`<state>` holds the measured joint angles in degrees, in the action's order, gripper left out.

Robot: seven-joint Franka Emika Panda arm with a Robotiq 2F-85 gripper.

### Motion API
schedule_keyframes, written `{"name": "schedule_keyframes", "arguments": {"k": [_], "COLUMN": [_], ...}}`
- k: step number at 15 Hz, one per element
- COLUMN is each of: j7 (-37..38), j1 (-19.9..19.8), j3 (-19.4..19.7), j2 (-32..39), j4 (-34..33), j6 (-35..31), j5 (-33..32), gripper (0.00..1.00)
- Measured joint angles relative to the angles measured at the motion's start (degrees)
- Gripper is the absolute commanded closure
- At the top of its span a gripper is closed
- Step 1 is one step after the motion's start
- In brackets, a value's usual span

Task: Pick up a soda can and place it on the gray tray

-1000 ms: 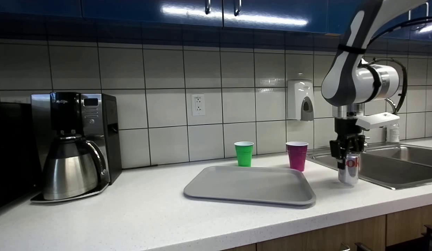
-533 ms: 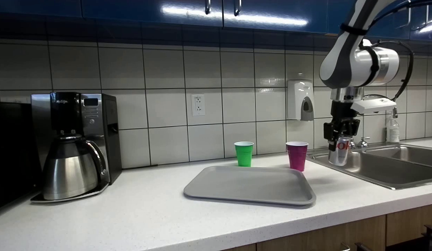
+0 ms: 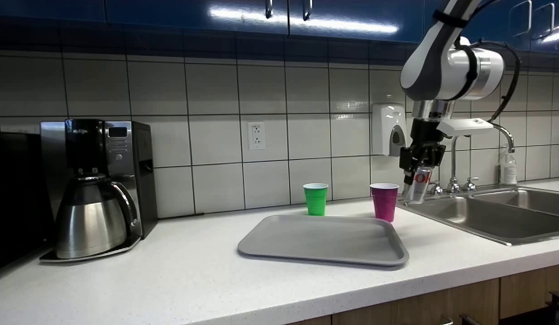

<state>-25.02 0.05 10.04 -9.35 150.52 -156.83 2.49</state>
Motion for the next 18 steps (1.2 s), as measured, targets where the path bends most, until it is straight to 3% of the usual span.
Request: {"name": "schedule_keyframes", "arguments": {"k": [10,18], "j7": [-0.2,-0.2], "j1": [7.0,9.1], "j3": [-3.0,-5.8], "j2": [-0.8,1.9], "j4": [0.1,-0.1], "j6": [0.9,2.9], "j5": [3.2,3.5], "gripper": [0.61,0.61]}}
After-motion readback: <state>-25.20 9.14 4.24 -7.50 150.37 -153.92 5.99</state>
